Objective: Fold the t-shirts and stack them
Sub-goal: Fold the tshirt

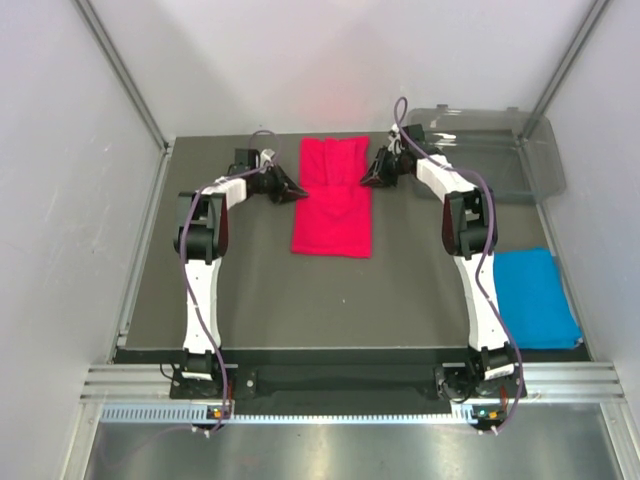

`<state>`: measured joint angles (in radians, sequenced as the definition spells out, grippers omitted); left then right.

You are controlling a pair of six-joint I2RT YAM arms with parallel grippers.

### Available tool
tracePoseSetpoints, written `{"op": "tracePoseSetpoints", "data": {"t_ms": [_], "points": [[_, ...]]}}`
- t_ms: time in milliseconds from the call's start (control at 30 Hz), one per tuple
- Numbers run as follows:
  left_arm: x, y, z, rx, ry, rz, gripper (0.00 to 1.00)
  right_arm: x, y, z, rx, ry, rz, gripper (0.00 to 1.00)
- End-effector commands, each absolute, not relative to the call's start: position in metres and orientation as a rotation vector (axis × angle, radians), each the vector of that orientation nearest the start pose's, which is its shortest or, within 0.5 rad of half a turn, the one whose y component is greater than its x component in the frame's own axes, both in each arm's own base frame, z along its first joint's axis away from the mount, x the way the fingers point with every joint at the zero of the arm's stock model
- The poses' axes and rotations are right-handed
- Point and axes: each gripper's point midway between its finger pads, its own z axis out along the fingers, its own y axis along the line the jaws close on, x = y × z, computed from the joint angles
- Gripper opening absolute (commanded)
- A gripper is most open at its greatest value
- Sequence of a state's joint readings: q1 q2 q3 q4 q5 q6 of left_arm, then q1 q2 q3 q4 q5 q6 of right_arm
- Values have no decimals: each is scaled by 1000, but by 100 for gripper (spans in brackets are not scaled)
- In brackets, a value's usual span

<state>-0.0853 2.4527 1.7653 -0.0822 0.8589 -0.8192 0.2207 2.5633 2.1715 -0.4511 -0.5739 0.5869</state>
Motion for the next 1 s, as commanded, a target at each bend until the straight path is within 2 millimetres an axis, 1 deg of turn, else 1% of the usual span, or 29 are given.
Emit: {"op": "tracePoseSetpoints", "data": {"t_ms": [0,33,67,100,133,167,233,267,300,333,367,400,433,467,500,533,567,600,633,667,700,733,767,800,833,867,900,933,967], "points": [[558,-178,50,-365,2388,-1254,13,582,219,59,184,2462,943,22],[557,-175,55,-368,2402,-1222,13,583,216,74,163,2440,935,22],[554,-174,60,-357,2403,-1209,14,582,215,80,153,2432,926,22],[554,-172,81,-317,2370,-1189,14,580,213,87,145,2432,917,22],[552,-171,89,-310,2362,-1175,14,579,212,96,120,2422,907,23],[544,-170,103,-298,2355,-1168,14,578,211,113,106,2400,903,23],[534,-167,113,-274,2358,-1140,17,570,210,125,77,2408,891,24],[521,-165,119,-271,2368,-1130,19,564,211,142,52,2394,888,26],[514,-165,121,-246,2372,-1124,23,553,209,138,46,2431,879,28],[497,-165,110,-251,2406,-1138,25,545,212,155,-5,2410,880,30],[488,-165,123,-225,2389,-1144,26,533,217,160,-49,2412,926,30],[469,-164,111,-237,2432,-1149,28,516,219,161,-106,2415,949,32],[468,-165,123,-215,2411,-1150,28,507,221,145,-116,2449,978,33],[450,-164,124,-223,2425,-1151,28,495,221,160,-147,2424,991,34],[442,-163,125,-242,2429,-1148,29,478,219,140,-150,2475,992,36],[434,-162,127,-263,2428,-1140,29,467,220,138,-159,2482,998,39],[416,-161,128,-305,2439,-1118,29,455,222,153,-186,2453,996,41],[413,-156,128,-407,2430,-1067,29,437,221,135,-174,2494,993,43],[405,-157,128,-459,2424,-1057,30,427,222,135,-175,2495,992,46],[385,-163,128,-488,2427,-1057,30,415,225,145,-187,2477,978,47],[377,-165,128,-581,2427,-1059,31,398,225,128,-145,2528,980,48],[375,-165,126,-621,2403,-1016,31,388,228,125,-130,2540,987,48],[354,-171,117,-779,2380,-949,33,350,235,105,46,2615,989,45],[348,-174,114,-765,2384,-955,33,347,240,113,24,2598,998,45],[346,-177,111,-887,2364,-975,33,334,241,96,89,2596,1021,45],[342,-179,105,-949,2355,-990,33,328,246,97,245,2588,1079,45],[339,-181,97,-994,2330,-1022,33,323,251,109,279,2532,1114,47],[335,-187,93,-1096,2317,-1049,34,320,248,100,416,2486,1110,48],[333,-190,90,-1134,2306,-1059,33,319,247,102,468,2438,1115,50]]}}
